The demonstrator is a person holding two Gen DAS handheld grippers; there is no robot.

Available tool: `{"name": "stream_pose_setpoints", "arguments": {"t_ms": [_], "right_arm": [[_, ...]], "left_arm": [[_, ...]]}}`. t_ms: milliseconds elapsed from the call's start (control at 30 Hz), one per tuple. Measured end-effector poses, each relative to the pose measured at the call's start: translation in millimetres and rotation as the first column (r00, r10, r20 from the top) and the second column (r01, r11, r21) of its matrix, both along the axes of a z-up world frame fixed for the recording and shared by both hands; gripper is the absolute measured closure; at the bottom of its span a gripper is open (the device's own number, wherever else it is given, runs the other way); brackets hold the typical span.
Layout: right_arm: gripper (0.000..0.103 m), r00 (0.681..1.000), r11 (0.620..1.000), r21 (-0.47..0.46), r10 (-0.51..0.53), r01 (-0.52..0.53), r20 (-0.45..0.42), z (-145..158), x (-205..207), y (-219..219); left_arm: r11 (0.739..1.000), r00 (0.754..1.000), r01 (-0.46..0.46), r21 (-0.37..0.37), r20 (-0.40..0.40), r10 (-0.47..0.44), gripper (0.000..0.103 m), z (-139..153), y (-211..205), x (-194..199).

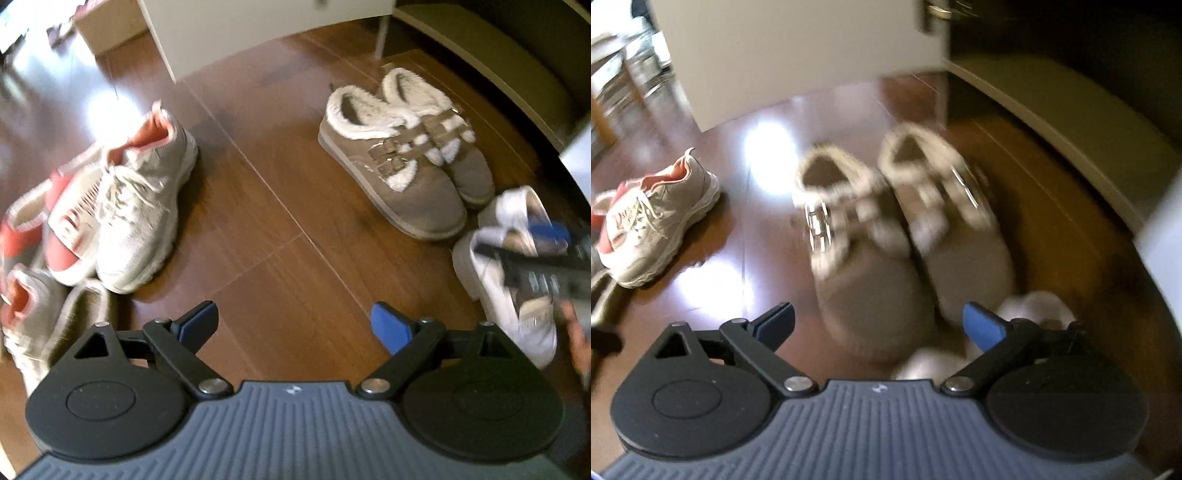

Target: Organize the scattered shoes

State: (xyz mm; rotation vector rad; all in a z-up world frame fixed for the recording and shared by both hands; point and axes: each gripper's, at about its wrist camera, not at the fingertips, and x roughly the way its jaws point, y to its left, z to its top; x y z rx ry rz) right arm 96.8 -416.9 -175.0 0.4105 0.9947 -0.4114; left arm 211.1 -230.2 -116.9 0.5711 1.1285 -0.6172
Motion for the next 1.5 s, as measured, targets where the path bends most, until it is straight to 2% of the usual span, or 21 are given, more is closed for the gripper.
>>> {"name": "stream_pose_setpoints", "arguments": {"t_ms": [100, 167, 233, 300, 400, 567, 667, 767, 933, 1133, 1400, 1500], "right_arm": [[0.006, 0.997, 0.994, 0.086, -0.055, 0.06, -0.056, 2.2, -46.4, 16.7], [0.006, 0.992, 0.982, 0.155, -0.092, 0.105, -0.088, 11.1, -89.6, 33.0], [0.006, 0.992, 0.98, 0.168, -0.093, 0.107, -0.089, 24.3, -112.6, 43.6], [0.005, 0.994, 0.987, 0.132, -0.083, 0.091, -0.069, 44.0, -125.8, 49.5], [0.002, 0.996, 0.995, 0.049, -0.084, 0.083, 0.028, 93.1, -141.7, 58.7], [0.001, 0.984, 0.999, 0.021, -0.05, 0.047, 0.168, 150.1, -153.3, 64.5], [0.001, 0.977, 1.0, -0.005, -0.028, 0.03, 0.212, 169.1, -168.2, 69.6], [0.001, 0.978, 0.999, -0.021, -0.028, 0.033, 0.206, 175.9, -182.6, 72.2], [0.001, 0.985, 0.997, -0.03, -0.061, 0.066, 0.161, 176.3, -209.2, 69.0], [0.001, 0.99, 0.995, -0.061, -0.077, 0.085, 0.114, 172.7, -229.3, 67.6], [0.001, 0.993, 0.994, -0.083, -0.058, 0.067, 0.099, 172.1, -228.8, 70.1], [0.001, 0.991, 0.997, -0.073, -0.02, 0.03, 0.135, 173.2, -226.6, 73.6]], "left_arm": [[0.996, 0.992, 0.084, 0.031, 0.09, -0.086, 0.011, 32.0, 2.4, -27.7], [0.99, 0.978, 0.126, 0.057, 0.159, -0.134, 0.011, 49.9, 4.9, -43.4], [0.98, 0.954, 0.164, 0.113, 0.233, -0.187, 0.011, 74.9, 8.2, -65.4], [0.977, 0.95, 0.17, 0.129, 0.243, -0.197, 0.011, 92.1, 10.5, -80.3], [0.976, 0.943, 0.176, 0.126, 0.263, -0.204, 0.01, 118.3, 13.5, -105.1], [0.982, 0.933, 0.162, 0.094, 0.309, -0.183, 0.01, 149.1, 16.8, -140.9], [0.981, 0.92, 0.174, 0.09, 0.34, -0.195, 0.01, 155.2, 16.9, -157.4], [0.975, 0.904, 0.201, 0.095, 0.365, -0.222, 0.01, 157.3, 15.6, -170.5], [0.963, 0.883, 0.249, 0.099, 0.385, -0.268, 0.01, 158.3, 11.6, -185.8], [0.951, 0.869, 0.294, 0.095, 0.387, -0.307, 0.01, 157.4, 4.4, -197.2], [0.944, 0.865, 0.319, 0.086, 0.382, -0.327, 0.01, 155.8, 0.3, -204.0], [0.948, 0.873, 0.308, 0.077, 0.374, -0.314, 0.01, 155.9, 4.8, -201.7]]}}
